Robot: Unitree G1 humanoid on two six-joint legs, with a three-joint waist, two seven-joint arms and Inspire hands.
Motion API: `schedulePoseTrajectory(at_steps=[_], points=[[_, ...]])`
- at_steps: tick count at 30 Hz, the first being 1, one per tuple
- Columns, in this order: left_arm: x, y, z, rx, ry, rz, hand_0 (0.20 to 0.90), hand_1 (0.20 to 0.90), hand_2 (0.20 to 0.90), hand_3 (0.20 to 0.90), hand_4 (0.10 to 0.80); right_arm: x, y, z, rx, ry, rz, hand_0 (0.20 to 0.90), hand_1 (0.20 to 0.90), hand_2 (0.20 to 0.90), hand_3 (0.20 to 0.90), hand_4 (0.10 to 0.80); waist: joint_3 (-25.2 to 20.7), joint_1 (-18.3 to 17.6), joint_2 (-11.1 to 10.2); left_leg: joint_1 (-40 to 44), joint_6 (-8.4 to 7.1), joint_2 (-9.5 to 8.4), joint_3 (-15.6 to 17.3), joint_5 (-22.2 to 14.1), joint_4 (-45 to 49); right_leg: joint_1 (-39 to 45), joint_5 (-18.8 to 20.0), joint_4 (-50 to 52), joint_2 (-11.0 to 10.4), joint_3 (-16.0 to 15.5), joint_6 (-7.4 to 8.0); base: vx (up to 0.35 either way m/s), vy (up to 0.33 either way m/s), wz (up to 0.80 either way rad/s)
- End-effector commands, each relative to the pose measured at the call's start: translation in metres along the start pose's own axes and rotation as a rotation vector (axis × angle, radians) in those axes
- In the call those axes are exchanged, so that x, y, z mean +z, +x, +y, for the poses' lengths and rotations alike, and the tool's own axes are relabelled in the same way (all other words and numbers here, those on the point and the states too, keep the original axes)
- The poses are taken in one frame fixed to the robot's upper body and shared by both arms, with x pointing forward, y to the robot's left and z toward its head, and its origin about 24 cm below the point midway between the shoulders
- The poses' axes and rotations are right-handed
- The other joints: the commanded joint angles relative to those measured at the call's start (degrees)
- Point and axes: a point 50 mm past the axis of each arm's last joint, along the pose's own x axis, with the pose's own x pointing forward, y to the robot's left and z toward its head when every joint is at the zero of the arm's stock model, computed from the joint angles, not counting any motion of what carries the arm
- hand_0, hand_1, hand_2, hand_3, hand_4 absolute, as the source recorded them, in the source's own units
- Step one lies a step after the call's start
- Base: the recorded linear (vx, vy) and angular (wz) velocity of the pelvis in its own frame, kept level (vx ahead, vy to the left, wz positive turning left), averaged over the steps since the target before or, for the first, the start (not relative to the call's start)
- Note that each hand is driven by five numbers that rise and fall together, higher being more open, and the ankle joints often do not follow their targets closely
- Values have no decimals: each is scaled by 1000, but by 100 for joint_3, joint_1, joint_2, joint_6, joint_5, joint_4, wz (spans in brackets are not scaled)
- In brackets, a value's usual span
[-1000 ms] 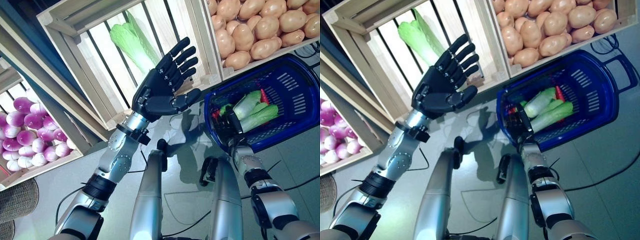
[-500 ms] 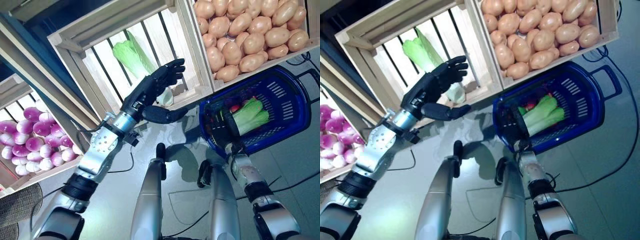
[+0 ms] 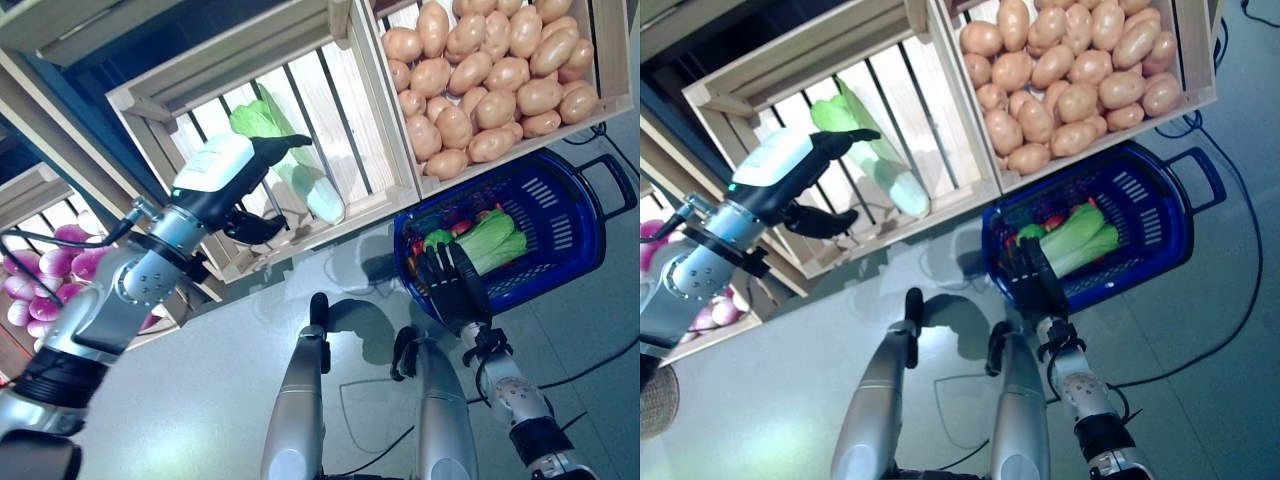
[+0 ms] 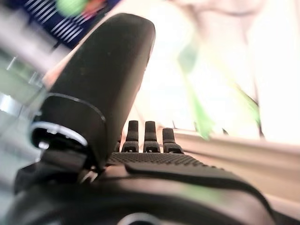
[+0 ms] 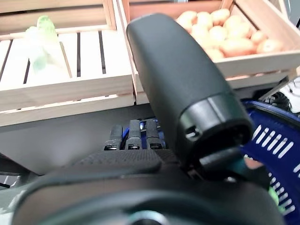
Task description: Put vegetables into the basket
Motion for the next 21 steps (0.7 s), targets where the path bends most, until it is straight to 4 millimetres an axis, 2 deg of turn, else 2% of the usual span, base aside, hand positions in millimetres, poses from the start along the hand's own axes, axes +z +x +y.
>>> schedulePoseTrajectory(at_steps=[1, 4, 5, 6, 8, 9, 11, 18, 20, 21], points=[[9, 16, 57, 280, 317, -65, 900, 900, 900, 900, 800, -5, 5, 35, 242, -11, 40, 900, 900, 900, 900, 800, -7, -150, -111, 27, 266, 24, 512, -1029, 947, 281, 925, -797, -15, 230, 142, 0, 0, 0], [11, 22, 60, 323, 451, -101, 900, 900, 900, 900, 800, -6, 5, 37, 255, -7, 48, 900, 900, 900, 900, 800, -7, -199, -148, 21, 256, 47, 516, -1076, 1027, 271, 897, -724, -17, 239, 146, -10, 7, -3], [11, 23, 61, 331, 462, -107, 900, 900, 900, 900, 800, -6, 6, 38, 259, -5, 46, 900, 900, 900, 900, 800, -7, -197, -148, -64, 291, 62, 543, -944, 1004, 184, 1008, -738, -23, 207, 103, -56, 17, -6], [11, 24, 60, 346, 490, -121, 900, 900, 900, 900, 800, -5, 7, 40, 264, 4, 46, 900, 900, 900, 900, 800, -7, -206, -155, -74, 293, 73, 547, -958, 1031, 167, 991, -696, -24, 209, 97, 6, 22, -4], [9, 29, 56, 363, 528, -130, 900, 900, 900, 900, 800, -7, 7, 43, 279, 5, 62, 900, 900, 900, 900, 800, -7, -266, -185, -99, 227, 110, 519, -1153, 1244, 162, 838, -538, -37, 269, 140, 70, 41, 2], [7, 31, 52, 393, 575, -142, 900, 900, 900, 900, 800, -10, 9, 48, 295, -7, 77, 900, 900, 900, 900, 800, -7, -309, -198, -210, 264, 154, 559, -1042, 1258, 13, 937, -488, -45, 271, 105, -33, 59, 6], [4, 34, 48, 409, 625, -159, 900, 900, 900, 900, 800, -13, 12, 56, 315, -24, 90, 900, 900, 900, 900, 800, -7, -352, -223, -276, 257, 178, 574, -1070, 1327, -78, 927, -424, -41, 300, 111, -22, 51, -6], [-8, 42, 35, 460, 657, -162, 900, 900, 900, 900, 800, -23, 15, 75, 359, -23, 129, 900, 900, 900, 900, 800, -7, -493, -299, -372, 250, 234, 605, -1131, 1396, -304, 896, -243, -9, 396, 144, 3, 56, -6], [-12, 43, 23, 449, 665, -185, 900, 900, 900, 900, 800, -26, 17, 81, 375, -40, 148, 900, 900, 900, 900, 800, -7, -535, -313, -363, 216, 264, 600, -1331, 1523, -337, 735, -92, 6, 458, 200, 32, 82, -5], [-12, 45, 20, 433, 672, -188, 900, 900, 900, 900, 800, -27, 18, 86, 384, -49, 149, 900, 900, 900, 900, 800, -7, -550, -312, -524, 253, 283, 615, -1206, 1542, -532, 840, -22, 5, 463, 166, -6, 78, -14]])
